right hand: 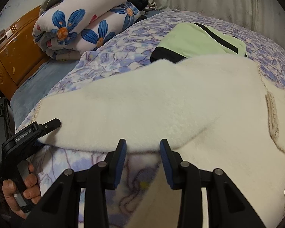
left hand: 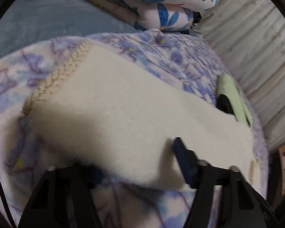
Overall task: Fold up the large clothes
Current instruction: 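Grasp the other sleeve with the left gripper and fold it across the body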
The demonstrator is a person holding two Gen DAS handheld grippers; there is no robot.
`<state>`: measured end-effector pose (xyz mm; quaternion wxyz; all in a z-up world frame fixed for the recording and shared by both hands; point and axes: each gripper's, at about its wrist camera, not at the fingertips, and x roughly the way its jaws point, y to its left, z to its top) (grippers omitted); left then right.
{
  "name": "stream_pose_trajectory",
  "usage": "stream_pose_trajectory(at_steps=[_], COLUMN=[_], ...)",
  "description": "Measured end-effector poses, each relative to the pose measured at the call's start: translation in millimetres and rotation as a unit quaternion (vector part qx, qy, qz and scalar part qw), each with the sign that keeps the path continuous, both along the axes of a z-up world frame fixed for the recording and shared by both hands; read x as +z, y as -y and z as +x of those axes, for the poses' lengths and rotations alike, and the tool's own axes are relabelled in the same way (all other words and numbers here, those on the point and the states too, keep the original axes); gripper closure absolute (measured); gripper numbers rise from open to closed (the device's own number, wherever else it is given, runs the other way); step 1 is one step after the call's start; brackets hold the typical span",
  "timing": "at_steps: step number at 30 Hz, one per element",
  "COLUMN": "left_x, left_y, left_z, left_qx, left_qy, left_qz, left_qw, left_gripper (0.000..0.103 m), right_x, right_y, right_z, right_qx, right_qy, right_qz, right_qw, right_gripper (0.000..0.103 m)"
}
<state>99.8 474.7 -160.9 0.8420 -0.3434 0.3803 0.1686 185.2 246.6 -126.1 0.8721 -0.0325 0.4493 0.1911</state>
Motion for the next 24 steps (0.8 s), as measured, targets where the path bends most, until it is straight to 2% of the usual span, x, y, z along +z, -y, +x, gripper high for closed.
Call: stream_pose_trajectory(at_steps=[2,5,9,15,21,24], left_x=[1,6,28,96,147,161], left_y=[-3,-4,13,78,161,203], left_z=[-1,-4,-8,-7,7,17], left_qx=[0.013,0.020,0.023,-0.019,-0.097,-0.134], left_qy=[0.003,0.013,0.015,0.052,0.086,0.096], left_qz=[0.004,0.003,0.044,0.137,0.179,0.188], left_qw=[0.9999,0.9997,0.9986,0.9890,0.9754,0.9682], left_gripper=[0.075,0.090,0.094,0.095,0.095,0.095], right_x=[-1,3,14,33,46,49], right_y=[4,15,34,76,137,179], right_z=[-1,-6,-13,-22,-32,-40], right_qx=[-0.002,-0.006,-0.016,-0.041,-0.084,-0.116], right_qy=[-0.006,-0.005,0.001,0.014,0.021,0.027], right_qz=[0.003,0.008,0.019,0.047,0.073,0.083], right_qw=[1.000,1.000,1.000,0.998,0.994,0.989], right_gripper=[0.067,0.067,0.067,0.067,0.067,0.067])
